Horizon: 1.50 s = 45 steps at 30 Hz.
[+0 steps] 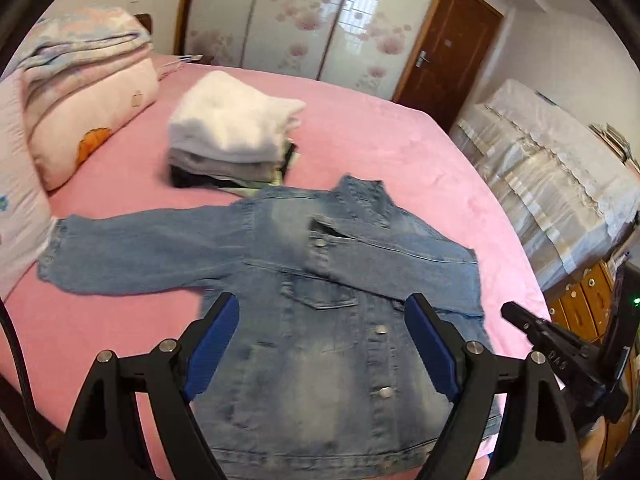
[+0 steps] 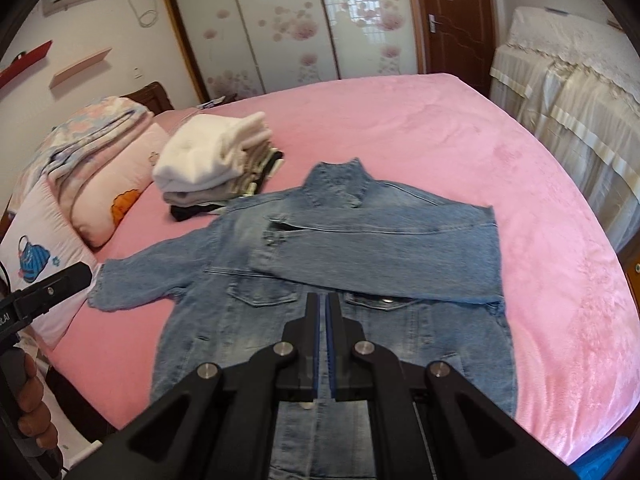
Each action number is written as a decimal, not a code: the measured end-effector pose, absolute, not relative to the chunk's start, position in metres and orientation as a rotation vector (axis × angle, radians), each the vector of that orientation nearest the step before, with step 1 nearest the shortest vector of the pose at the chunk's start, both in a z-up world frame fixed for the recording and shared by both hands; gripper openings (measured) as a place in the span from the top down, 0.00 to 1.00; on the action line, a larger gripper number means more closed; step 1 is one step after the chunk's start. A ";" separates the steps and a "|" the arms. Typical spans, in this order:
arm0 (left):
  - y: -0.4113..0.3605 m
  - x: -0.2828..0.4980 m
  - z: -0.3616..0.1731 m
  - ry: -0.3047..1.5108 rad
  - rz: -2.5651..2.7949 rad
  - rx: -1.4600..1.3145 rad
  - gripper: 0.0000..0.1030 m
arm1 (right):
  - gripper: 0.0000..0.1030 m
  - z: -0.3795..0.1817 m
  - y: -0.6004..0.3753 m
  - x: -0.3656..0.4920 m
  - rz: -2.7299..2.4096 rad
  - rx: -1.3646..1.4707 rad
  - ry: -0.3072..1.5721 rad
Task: Fold large clothes
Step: 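Grasp the cuff of the other sleeve with the left tool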
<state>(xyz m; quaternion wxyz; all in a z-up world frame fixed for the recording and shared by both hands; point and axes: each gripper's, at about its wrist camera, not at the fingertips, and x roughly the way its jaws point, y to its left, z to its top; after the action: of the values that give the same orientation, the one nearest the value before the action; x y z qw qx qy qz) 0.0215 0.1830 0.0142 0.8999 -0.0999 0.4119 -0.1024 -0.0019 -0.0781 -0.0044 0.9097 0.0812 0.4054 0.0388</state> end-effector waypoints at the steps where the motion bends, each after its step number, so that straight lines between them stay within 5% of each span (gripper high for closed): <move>1: 0.194 0.021 0.014 0.850 -0.200 -0.209 0.19 | 0.97 -0.001 -0.069 0.000 0.090 0.160 0.829; 19: 0.469 0.102 -0.120 0.953 0.128 -0.437 0.19 | 0.97 -0.050 0.120 0.128 0.246 0.028 0.816; 33: 0.569 0.154 -0.246 1.089 0.264 -0.715 0.19 | 0.97 -0.125 0.189 0.161 0.335 -0.022 0.939; 38: 0.564 0.164 -0.254 1.035 0.323 -0.692 0.19 | 0.97 -0.138 0.180 0.164 0.314 -0.036 0.961; 39: 0.560 0.165 -0.252 1.015 0.344 -0.663 0.31 | 0.97 -0.139 0.177 0.164 0.310 -0.035 0.965; 40: 0.558 0.168 -0.249 1.000 0.359 -0.643 0.59 | 0.97 -0.141 0.173 0.164 0.305 -0.034 0.968; 41: 0.555 0.168 -0.245 0.981 0.373 -0.631 0.74 | 0.97 -0.143 0.167 0.163 0.296 -0.032 0.973; 43: 0.552 0.167 -0.236 0.949 0.402 -0.654 0.89 | 0.97 -0.143 0.156 0.161 0.285 -0.024 0.978; 45: 0.545 0.164 -0.218 0.899 0.420 -0.653 0.92 | 0.97 -0.143 0.142 0.158 0.270 -0.012 0.979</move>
<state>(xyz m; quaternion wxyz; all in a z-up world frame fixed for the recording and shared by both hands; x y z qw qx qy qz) 0.1638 0.5446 -0.2182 0.8288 -0.3077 0.4234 0.1980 0.1581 0.1416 -0.1426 0.8737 -0.0059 0.4689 0.1294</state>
